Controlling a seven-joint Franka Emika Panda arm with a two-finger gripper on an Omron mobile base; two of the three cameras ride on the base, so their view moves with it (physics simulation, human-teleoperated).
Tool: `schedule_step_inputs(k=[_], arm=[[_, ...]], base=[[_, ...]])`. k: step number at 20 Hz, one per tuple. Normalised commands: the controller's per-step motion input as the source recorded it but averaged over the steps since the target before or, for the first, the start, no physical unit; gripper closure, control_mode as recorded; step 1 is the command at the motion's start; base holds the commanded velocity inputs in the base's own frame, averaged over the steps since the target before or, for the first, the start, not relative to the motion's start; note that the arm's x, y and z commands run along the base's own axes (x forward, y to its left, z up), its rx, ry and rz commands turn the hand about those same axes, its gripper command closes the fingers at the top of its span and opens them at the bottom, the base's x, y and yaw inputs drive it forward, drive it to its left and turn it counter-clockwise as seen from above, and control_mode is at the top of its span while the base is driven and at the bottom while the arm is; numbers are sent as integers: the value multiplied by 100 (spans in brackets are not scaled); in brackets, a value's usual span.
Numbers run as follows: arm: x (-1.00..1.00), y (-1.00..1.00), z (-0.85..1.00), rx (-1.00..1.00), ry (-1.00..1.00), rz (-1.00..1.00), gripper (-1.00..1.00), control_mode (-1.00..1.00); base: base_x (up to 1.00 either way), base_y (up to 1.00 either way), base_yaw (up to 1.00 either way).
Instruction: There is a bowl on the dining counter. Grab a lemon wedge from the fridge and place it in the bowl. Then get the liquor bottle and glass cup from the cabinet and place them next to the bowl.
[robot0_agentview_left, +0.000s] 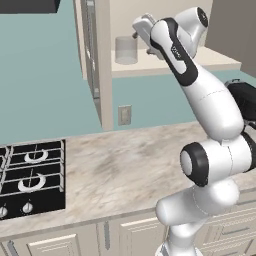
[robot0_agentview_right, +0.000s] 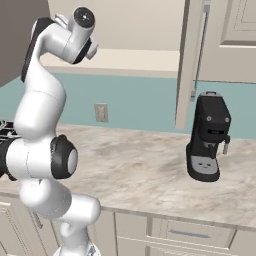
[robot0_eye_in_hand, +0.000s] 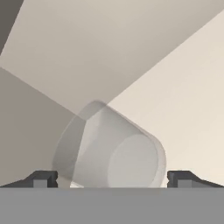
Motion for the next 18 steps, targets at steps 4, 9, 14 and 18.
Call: schedule_step_inputs(k=[4, 9, 14, 18], arm=[[29, 20, 0, 0, 2, 0, -100, -100], [38, 19, 0, 0, 4, 0, -100, -100], [43, 5, 0, 0, 5, 0, -100, -100], [37, 0, 0, 0, 4, 0, -100, -100]], base=[[0, 0, 0], [0, 0, 0], [0, 0, 0], [0, 0, 0]])
